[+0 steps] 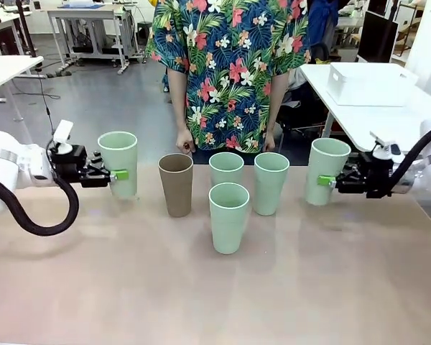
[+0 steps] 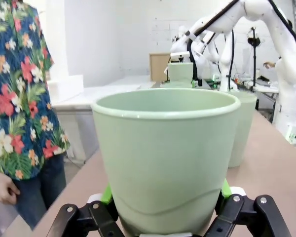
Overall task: Stack the cups and store them in the basket.
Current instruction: Pick up two Reusable plastic cups , one in each hand.
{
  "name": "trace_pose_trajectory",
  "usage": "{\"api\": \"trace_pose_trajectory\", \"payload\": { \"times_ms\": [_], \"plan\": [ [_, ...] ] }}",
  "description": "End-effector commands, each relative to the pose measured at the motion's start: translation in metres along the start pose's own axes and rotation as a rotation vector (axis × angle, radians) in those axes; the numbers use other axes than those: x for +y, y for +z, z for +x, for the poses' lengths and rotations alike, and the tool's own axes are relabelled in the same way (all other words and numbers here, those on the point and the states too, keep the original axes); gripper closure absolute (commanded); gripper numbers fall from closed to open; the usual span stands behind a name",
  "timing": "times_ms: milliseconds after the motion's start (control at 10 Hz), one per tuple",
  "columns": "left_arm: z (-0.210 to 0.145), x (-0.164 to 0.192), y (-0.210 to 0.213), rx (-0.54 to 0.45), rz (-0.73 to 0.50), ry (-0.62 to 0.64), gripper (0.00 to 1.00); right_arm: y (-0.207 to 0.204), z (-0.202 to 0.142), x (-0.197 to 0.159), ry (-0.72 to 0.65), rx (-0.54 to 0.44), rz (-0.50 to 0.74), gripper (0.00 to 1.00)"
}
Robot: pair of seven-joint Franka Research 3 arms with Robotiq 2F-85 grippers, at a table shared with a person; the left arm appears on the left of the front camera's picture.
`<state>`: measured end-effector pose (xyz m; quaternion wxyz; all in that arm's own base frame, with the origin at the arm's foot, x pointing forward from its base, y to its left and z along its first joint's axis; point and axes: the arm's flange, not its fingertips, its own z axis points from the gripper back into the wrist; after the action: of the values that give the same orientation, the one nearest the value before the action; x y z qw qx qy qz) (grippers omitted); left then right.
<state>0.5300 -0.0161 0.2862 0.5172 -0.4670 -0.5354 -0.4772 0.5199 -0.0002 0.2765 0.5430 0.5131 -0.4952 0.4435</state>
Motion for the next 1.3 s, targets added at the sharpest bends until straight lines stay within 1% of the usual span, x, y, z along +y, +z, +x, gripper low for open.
{"api": "trace_pose_trajectory", "payload": {
  "times_ms": [0, 100, 200, 400, 700, 1000, 1200],
  "plan": [
    [0.035, -0.022, 0.002, -0.073, 0.025, 0.028, 0.14, -0.011, 0.035, 0.042, 0.026, -0.018, -0.109, 0.14],
    [0.052, -0.034, 0.005, -0.095, 0.025, 0.028, 0.14, -0.016, 0.048, 0.061, 0.031, -0.032, -0.127, 0.14],
    [0.068, -0.049, 0.009, -0.111, 0.018, 0.025, 0.14, -0.02, 0.056, 0.081, 0.031, -0.026, -0.149, 0.14],
    [0.087, -0.076, 0.01, -0.125, -0.009, 0.026, 0.14, -0.026, 0.063, 0.111, 0.019, -0.025, -0.172, 0.14],
    [0.095, -0.115, 0.02, -0.125, -0.027, 0.022, 0.14, -0.022, 0.061, 0.154, -0.002, -0.034, -0.159, 0.14],
    [0.09, -0.143, 0.016, -0.133, -0.051, 0.038, 0.14, -0.023, 0.055, 0.171, -0.01, -0.047, -0.149, 0.14],
    [0.088, -0.152, 0.014, -0.121, -0.04, 0.047, 0.14, -0.024, 0.05, 0.178, -0.028, -0.044, -0.152, 0.14]
  ]
}}
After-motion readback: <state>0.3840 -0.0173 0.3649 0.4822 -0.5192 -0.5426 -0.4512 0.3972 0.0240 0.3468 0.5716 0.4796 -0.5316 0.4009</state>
